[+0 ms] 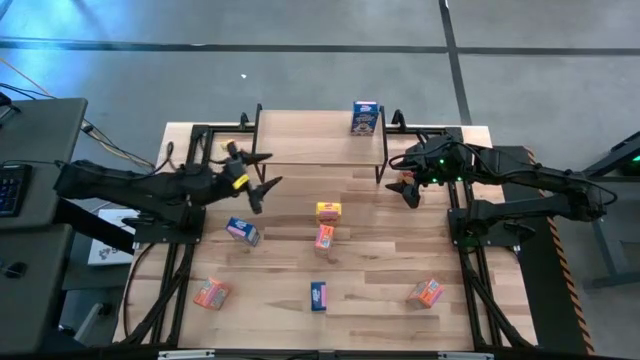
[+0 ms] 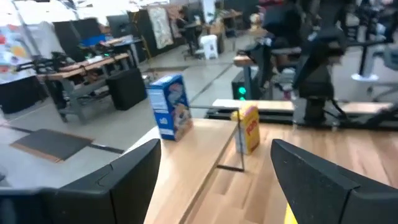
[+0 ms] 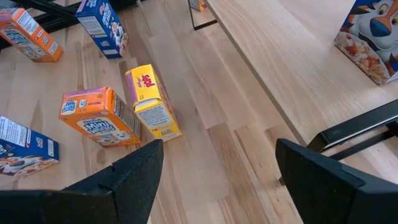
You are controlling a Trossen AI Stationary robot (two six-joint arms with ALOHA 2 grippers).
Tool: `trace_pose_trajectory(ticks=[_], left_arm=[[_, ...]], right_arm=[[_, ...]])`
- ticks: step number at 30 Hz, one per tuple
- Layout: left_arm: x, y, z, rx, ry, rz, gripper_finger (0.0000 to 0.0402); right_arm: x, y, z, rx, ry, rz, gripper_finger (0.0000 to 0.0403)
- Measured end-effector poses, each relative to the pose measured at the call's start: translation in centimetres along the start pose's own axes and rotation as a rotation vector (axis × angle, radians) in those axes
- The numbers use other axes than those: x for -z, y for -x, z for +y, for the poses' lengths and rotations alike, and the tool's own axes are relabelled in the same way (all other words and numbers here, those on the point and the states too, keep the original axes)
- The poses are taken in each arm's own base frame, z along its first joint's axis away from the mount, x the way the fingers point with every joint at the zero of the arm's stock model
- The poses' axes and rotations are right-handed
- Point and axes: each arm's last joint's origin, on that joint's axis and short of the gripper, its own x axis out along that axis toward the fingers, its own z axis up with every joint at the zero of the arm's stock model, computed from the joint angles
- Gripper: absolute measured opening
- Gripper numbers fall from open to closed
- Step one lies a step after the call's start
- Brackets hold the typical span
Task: Stack cereal on shelf
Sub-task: Put the bottom yellow cereal box on the shelf
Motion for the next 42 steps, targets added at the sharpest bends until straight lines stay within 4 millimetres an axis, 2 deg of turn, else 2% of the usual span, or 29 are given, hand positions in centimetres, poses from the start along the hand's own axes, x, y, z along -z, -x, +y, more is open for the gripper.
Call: trace_pose_trajectory(ticks=[12,22,30,42], left_arm=[[1.9,-5.9,-1.2,0.159,0.011,0.145,0.0296],[3.4,-9.7,-2.5,0.213,0.014,0.248,0.0296],[4.5,-11.7,-3.4,0.296,0.034,0.303,0.0296],[6.8,-13.0,-4.6,0.366,0.057,0.391,0.0296]], right_arm=[[0.0,0.0,0.0,0.0,0.0,0.0,0.0302],[0.0,0.0,0.0,0.0,0.0,0.0,0.0302],[0.0,0.0,0.0,0.0,0.0,0.001,0.0302],[0.0,0.0,0.0,0.0,0.0,0.001,0.0302]])
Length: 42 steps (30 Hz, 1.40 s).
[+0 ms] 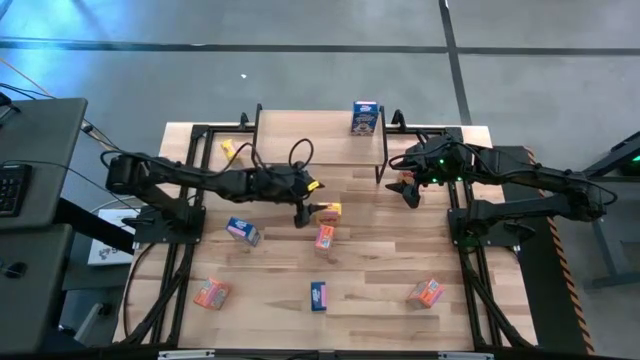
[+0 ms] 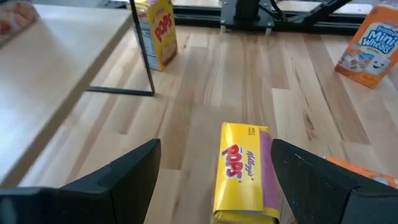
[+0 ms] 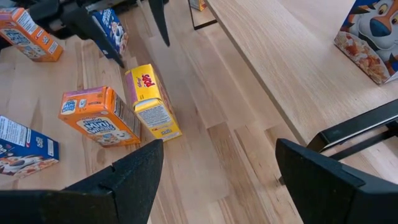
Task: Stack cereal on shelf
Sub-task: Put the bottom yellow cereal box on the shelf
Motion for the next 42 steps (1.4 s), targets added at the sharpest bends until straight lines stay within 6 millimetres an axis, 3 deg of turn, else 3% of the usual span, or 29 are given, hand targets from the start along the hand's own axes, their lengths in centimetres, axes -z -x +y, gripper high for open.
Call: trace_pose_trajectory(ticks=[9,42], left_arm=[[1.1,-1.2,-0.2,0.03,0.031,0.053,0.0296],[1.8,-1.1,-0.7,0.075,0.023,0.124,0.0296]], right_arm=[[0.0,0.0,0.0,0.0,0.0,0.0,0.0302],[0.0,0.0,0.0,0.0,-0.001,0.0,0.0302]])
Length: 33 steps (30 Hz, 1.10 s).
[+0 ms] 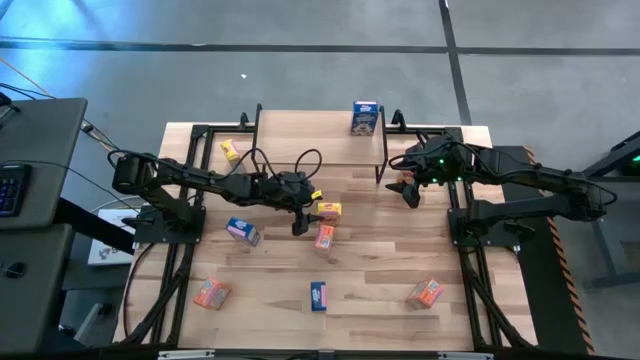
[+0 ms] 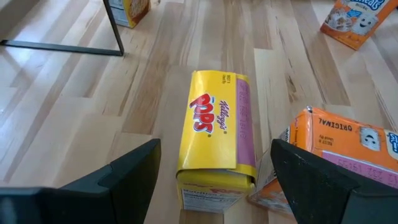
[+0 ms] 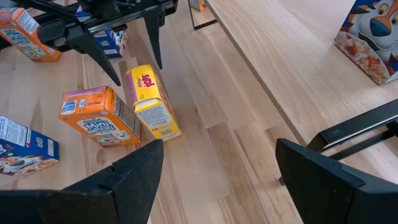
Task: Stack cereal on shelf
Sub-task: Put the bottom yellow cereal box on the shelf
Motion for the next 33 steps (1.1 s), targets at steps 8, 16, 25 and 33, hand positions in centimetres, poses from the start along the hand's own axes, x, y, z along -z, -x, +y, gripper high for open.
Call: trace_pose_trajectory(ticks=[8,16,25,33], left_arm=[[0.4,-0.7,0.2,-0.004,0.003,0.009,0.0296],[1.0,-1.8,0.5,-0.012,0.009,0.024,0.0296],[1.0,-1.8,0.5,-0.011,-0.009,0.026,0.0264],[1.0,-1.8,0.5,0.0,-0.028,0.025,0.0204]], right_arm=[[0.0,0.0,0.0,0.0,0.0,0.0,0.0302],[0.0,0.0,0.0,0.0,0.0,0.0,0.0302],[0.0,0.0,0.0,0.0,0.0,0.0,0.0302],[0.0,0.0,0.0,0.0,0.0,0.0,0.0302]])
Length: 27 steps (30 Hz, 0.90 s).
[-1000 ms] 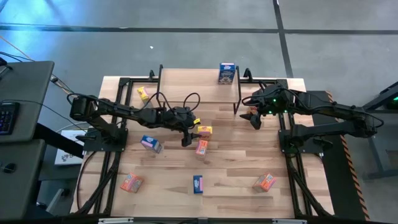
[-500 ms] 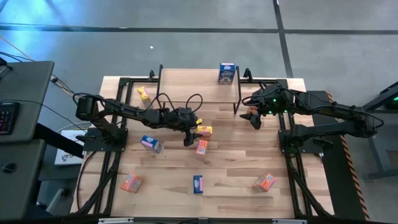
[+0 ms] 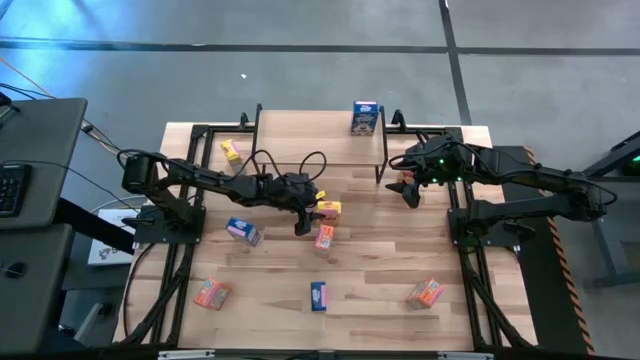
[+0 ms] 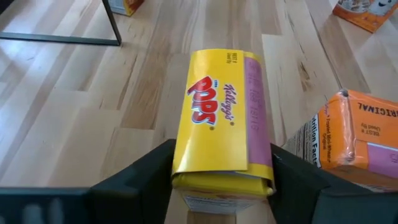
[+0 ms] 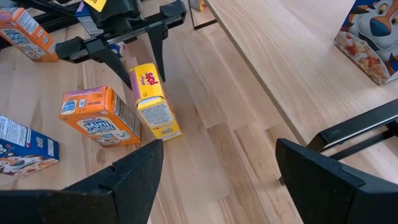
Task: Stack cereal on shelf
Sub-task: Put the bottom yellow cereal box on the shelf
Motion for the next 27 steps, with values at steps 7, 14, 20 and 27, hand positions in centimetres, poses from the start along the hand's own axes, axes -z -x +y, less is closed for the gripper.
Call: trace_pose_trajectory(ticks=[7,14,20,27], left_arm=[[0.0,0.0,0.0,0.001,-0.001,-0.003,0.0183],[-0.1,0.0,-0.1,0.002,-0.001,-0.006,0.0175],[-0.1,0.0,-0.1,0.003,-0.001,-0.008,0.0174],[-1.0,1.2,-0.1,0.003,-0.003,-0.052,0.0174]], right_arm=[[0.0,0.0,0.0,0.0,0.0,0.0,0.0302],[0.0,0.0,0.0,0.0,0.0,0.0,0.0302],[0.0,0.0,0.0,0.0,0.0,0.0,0.0302],[0.0,0.0,0.0,0.0,0.0,0.001,0.0302]])
